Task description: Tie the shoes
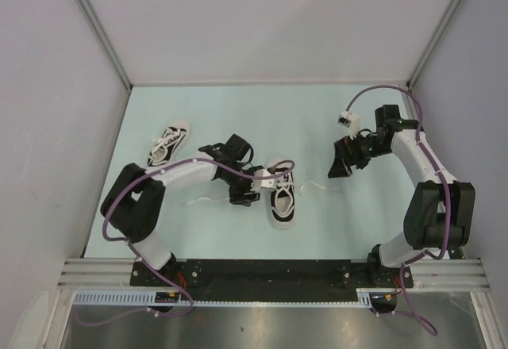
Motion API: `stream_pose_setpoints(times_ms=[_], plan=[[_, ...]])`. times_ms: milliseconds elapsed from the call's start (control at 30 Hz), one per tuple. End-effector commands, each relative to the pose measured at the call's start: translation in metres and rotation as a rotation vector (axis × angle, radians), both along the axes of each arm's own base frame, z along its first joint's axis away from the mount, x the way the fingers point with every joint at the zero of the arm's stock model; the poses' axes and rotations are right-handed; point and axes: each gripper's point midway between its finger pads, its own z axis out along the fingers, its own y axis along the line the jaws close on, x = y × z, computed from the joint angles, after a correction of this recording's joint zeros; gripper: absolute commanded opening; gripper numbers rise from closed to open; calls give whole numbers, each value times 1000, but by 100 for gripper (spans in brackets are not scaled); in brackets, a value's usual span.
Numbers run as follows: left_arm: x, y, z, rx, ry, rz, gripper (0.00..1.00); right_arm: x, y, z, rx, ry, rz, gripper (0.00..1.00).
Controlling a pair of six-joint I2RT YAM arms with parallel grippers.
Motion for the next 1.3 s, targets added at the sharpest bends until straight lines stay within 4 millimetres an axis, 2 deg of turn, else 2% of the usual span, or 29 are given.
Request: stream_pose_setpoints(times_ms=[0, 167, 233, 333, 367, 433, 467, 533, 567, 633, 767, 833, 933, 967, 1033, 1067, 1133, 1233, 1267], plan=[[22, -23, -1, -8, -77, -35, 62, -1, -8, 8, 55, 7, -8, 100], [22, -24, -20, 49, -62, -56, 50, 0, -16, 2, 62, 26, -21, 100], [22, -21, -25, 67, -66, -63, 48, -1, -17, 2, 64, 31, -22, 100], [19, -19, -30, 73, -60, -77, 36, -1, -16, 1, 68, 34, -17, 100], [17, -21, -28, 61, -54, -82, 29, -1, -16, 0, 71, 40, -21, 100], [13, -24, -24, 40, -45, -85, 22, 0, -16, -1, 80, 49, -27, 100], [12, -28, -17, 18, -52, -92, 9, 0, -15, -1, 85, 53, -28, 100], [7, -30, -10, -14, -42, -75, 0, 0, -14, -5, 97, 77, -32, 100], [6, -33, 3, -51, -59, -76, 0, 0, -14, -5, 98, 81, -36, 100], [0, -34, 13, -84, -53, -65, 0, 0, -14, -8, 96, 97, -39, 100], [-8, -43, 50, -187, -49, -35, 0, -2, -10, -15, 76, 131, -38, 95], [-12, -53, 68, -259, -24, -19, 0, -3, -4, -22, 72, 168, -33, 89], [-15, -65, 83, -329, 6, 0, 0, -6, 9, -25, 98, 200, -7, 79], [-16, -67, 85, -338, 12, 1, 0, -6, 12, -28, 104, 215, -5, 74], [-15, -72, 88, -361, 17, 10, 0, 0, 16, -30, 125, 223, -17, 71], [-14, -75, 90, -373, 13, 16, 0, -3, 26, -34, 130, 242, 8, 66], [-11, -77, 89, -393, 11, 51, 0, -2, 36, -36, 152, 257, 21, 63], [-13, -75, 79, -351, 31, 61, 0, -6, 44, -39, 162, 284, 37, 63], [-20, -66, 71, -299, 63, 62, 0, -7, 44, -39, 160, 287, 38, 64]])
